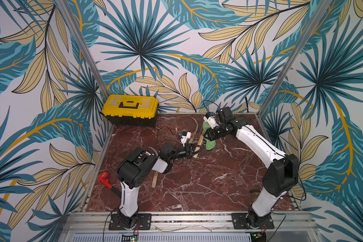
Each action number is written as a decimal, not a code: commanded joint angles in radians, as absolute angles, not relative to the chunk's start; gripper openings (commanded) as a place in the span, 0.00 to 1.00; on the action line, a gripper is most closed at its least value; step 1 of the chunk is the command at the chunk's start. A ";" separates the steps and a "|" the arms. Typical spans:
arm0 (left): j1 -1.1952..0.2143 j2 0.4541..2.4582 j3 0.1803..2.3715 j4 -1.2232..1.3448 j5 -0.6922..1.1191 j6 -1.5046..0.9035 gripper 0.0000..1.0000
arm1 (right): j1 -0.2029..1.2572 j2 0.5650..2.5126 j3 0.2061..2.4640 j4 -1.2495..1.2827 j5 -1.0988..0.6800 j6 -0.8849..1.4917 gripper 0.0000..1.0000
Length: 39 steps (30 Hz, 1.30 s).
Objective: Wipe small sickles with rags
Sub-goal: Wipe the small sickle.
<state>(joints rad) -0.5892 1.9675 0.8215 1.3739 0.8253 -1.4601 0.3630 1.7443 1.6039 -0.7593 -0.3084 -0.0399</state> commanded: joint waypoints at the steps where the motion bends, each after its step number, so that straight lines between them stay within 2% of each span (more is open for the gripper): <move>1: -0.601 1.994 0.865 1.413 0.865 -1.472 0.00 | 0.390 1.722 1.588 -0.763 -0.359 -0.074 0.07; 9: -0.622 1.955 0.829 1.420 0.886 -1.489 0.00 | 0.376 1.803 1.659 -0.736 -0.288 -0.070 0.06; 18: -0.632 1.891 0.748 1.420 0.902 -1.485 0.00 | 0.350 1.935 1.812 -0.712 -0.329 -0.065 0.06; 39: -0.634 1.843 0.680 1.420 0.892 -1.476 0.00 | 0.254 2.189 1.986 -0.678 -0.403 -0.044 0.05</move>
